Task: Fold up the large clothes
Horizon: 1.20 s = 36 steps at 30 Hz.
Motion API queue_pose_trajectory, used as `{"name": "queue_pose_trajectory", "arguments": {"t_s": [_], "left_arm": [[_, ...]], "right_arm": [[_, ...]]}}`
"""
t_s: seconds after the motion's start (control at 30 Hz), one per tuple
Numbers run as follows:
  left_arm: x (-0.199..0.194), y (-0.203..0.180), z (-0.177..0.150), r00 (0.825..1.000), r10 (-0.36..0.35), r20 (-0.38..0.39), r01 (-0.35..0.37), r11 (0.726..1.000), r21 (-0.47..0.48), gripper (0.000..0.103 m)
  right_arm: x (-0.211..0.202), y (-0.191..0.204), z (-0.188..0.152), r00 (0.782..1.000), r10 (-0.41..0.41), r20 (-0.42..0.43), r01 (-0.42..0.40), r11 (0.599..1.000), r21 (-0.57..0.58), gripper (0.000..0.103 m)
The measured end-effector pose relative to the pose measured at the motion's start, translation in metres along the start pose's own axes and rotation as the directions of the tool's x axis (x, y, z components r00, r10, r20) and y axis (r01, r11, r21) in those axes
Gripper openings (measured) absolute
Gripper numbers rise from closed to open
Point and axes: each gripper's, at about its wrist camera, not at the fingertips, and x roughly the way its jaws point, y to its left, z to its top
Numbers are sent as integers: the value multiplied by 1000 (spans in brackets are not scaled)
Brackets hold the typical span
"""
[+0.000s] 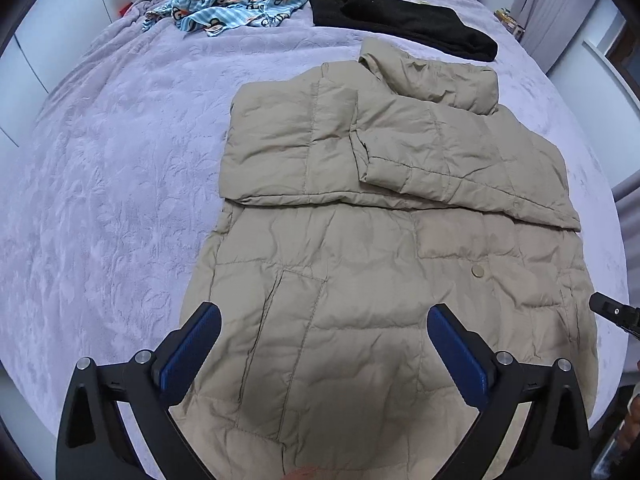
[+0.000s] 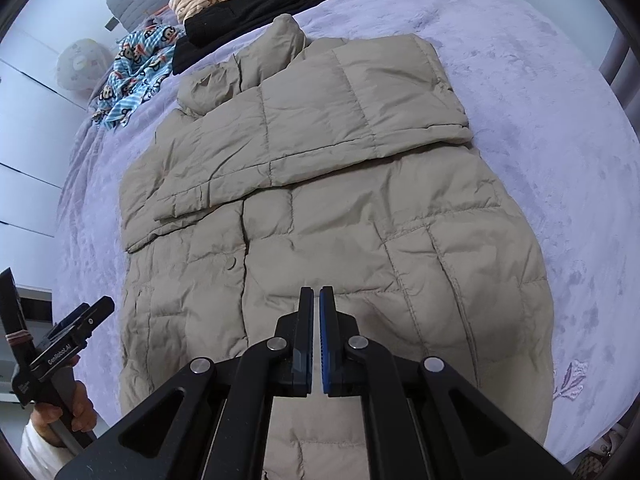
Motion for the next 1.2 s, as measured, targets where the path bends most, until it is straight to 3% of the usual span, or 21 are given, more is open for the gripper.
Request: {"name": "queue_pose_trajectory", "arguments": {"t_s": [0.07, 0.1, 0.17, 0.2, 0.23, 0.47, 0.57, 0.83, 1.03, 1.2], "left_arm": [[-2, 1, -3, 1000, 9, -6, -9, 1000, 0, 103], [-3, 2, -4, 1000, 14, -7, -14, 1000, -3, 103], [-4, 4, -7, 1000, -13, -16, 13, 1000, -4, 103], [-5, 4, -8, 1000, -13, -14, 13, 1000, -6, 103], [-7, 5, -9, 1000, -8, -10, 8, 1000, -5, 103], [-17, 9, -13, 1000, -29, 0, 29, 1000, 12, 103], [-22, 11, -15, 999, -44, 5, 44, 999, 27, 103], [-18, 16, -26, 997, -63, -36, 65, 995, 69, 103], [-19, 18, -45, 996, -58, -70, 64, 994, 84, 103], [-22, 32, -66, 994, -68, -86, 70, 997, 20, 103]], "right_arm": [[-3, 2, -2, 1000, 12, -3, -12, 1000, 8, 4], [-4, 4, -2, 1000, 17, -4, -17, 1000, 9, 10], [-9, 8, -5, 1000, 31, 0, -31, 999, 11, 48], [-12, 10, -6, 999, 40, 11, -40, 999, 13, 82], [-16, 12, -7, 998, 52, 27, -53, 999, 14, 89], [-24, 20, -15, 996, 75, 40, -77, 995, 57, 91], [-25, 21, -23, 994, 98, 46, -102, 992, 80, 103], [-25, 34, -50, 982, 175, 65, -182, 974, 133, 103], [-14, 24, -70, 970, 243, -8, -235, 945, 229, 103], [-13, 9, -80, 965, 258, -34, -237, 926, 295, 103]]}}
